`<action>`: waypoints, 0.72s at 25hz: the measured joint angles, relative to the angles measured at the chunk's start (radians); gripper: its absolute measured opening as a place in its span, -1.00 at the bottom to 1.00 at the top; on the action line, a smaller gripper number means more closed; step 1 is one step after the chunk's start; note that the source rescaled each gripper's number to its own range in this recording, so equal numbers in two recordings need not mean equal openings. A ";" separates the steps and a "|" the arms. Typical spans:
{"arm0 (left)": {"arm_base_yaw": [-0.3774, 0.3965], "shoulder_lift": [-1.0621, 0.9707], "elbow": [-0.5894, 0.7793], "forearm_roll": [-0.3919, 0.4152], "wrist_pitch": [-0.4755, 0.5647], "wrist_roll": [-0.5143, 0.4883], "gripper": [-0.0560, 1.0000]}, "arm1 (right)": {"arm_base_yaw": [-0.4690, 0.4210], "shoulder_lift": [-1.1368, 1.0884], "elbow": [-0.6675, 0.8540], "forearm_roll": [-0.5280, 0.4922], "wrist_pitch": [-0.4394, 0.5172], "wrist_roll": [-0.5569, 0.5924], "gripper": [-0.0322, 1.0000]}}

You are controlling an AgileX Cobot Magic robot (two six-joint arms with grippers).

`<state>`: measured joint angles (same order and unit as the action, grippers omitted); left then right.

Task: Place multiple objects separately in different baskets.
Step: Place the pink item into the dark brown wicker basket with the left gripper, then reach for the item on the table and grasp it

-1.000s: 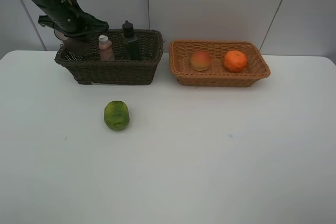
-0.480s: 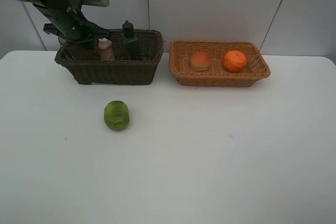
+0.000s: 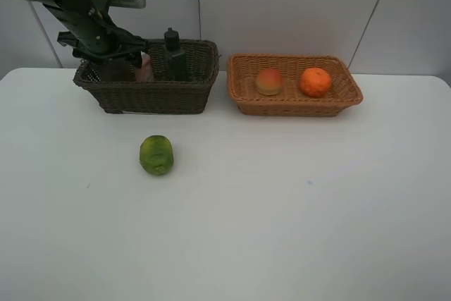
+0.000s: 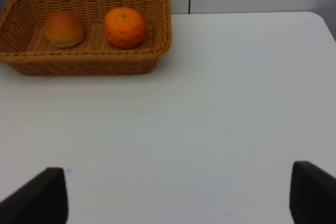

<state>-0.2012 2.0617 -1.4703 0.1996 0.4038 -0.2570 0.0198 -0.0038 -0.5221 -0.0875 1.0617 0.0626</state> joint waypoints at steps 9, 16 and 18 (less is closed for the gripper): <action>-0.056 -0.125 0.000 -0.003 0.126 0.001 0.99 | 0.000 0.000 0.000 0.000 0.000 0.000 0.70; -0.181 -0.201 0.016 -0.004 0.317 0.050 0.99 | 0.000 0.000 0.000 0.000 0.000 0.000 0.70; -0.212 -0.218 0.057 -0.013 0.340 0.071 0.99 | 0.000 0.000 0.000 0.000 0.000 0.000 0.70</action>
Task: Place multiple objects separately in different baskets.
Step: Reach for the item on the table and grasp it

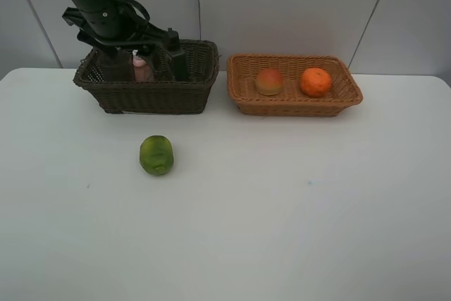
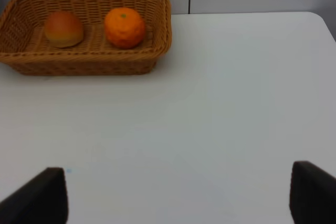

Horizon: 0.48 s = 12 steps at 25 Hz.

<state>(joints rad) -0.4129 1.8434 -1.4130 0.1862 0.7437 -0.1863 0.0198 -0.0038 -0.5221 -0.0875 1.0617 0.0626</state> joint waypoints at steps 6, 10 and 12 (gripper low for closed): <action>-0.045 -0.037 0.213 -0.080 -0.053 -0.050 0.99 | 0.000 0.000 0.000 0.000 0.000 0.000 0.70; -0.053 -0.038 0.326 -0.102 -0.133 -0.134 0.99 | 0.000 0.000 0.000 0.000 0.000 0.000 0.70; -0.058 -0.038 0.349 -0.118 -0.169 -0.169 0.99 | 0.000 0.000 0.000 0.000 0.000 0.000 0.70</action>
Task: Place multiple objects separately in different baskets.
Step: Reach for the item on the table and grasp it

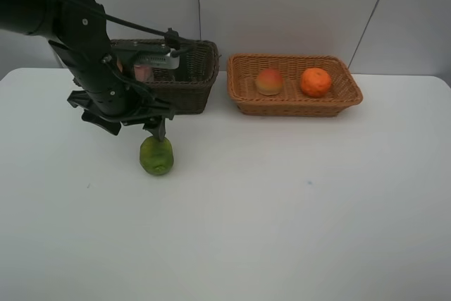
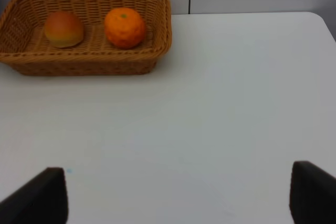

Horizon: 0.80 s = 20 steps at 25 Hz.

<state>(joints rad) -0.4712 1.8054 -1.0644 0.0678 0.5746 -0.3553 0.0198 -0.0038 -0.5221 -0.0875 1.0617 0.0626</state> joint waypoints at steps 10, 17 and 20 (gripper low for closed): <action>-0.052 0.053 -0.003 -0.018 -0.034 -0.152 0.99 | 0.000 0.000 0.000 0.000 0.000 0.000 0.70; -0.068 0.106 -0.075 -0.023 0.026 -0.158 0.99 | 0.000 0.000 0.000 0.000 0.000 0.000 0.70; -0.068 0.119 -0.079 -0.021 0.041 -0.158 0.99 | 0.000 0.000 0.000 0.000 0.000 0.000 0.70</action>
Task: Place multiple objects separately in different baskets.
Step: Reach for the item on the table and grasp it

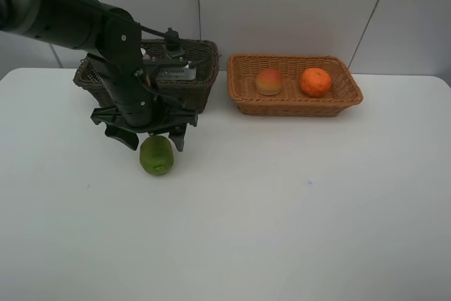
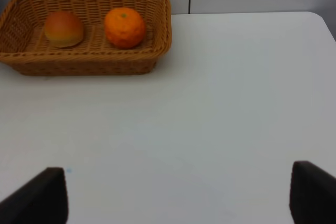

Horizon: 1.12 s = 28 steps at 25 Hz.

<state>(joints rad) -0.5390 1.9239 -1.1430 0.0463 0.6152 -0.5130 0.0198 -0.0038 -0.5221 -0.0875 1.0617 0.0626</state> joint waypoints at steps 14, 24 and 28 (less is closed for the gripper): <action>0.000 0.078 0.000 0.000 0.016 0.000 0.99 | 0.000 0.000 0.000 0.000 0.000 0.001 0.70; 0.012 0.100 -0.002 0.004 -0.037 0.003 0.99 | 0.000 0.000 0.000 0.000 0.000 0.001 0.70; 0.013 0.133 -0.002 0.007 -0.032 0.003 0.99 | 0.000 0.000 0.000 0.000 0.000 0.001 0.70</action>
<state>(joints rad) -0.5257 2.0567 -1.1445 0.0535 0.5832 -0.5103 0.0198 -0.0038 -0.5221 -0.0875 1.0617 0.0635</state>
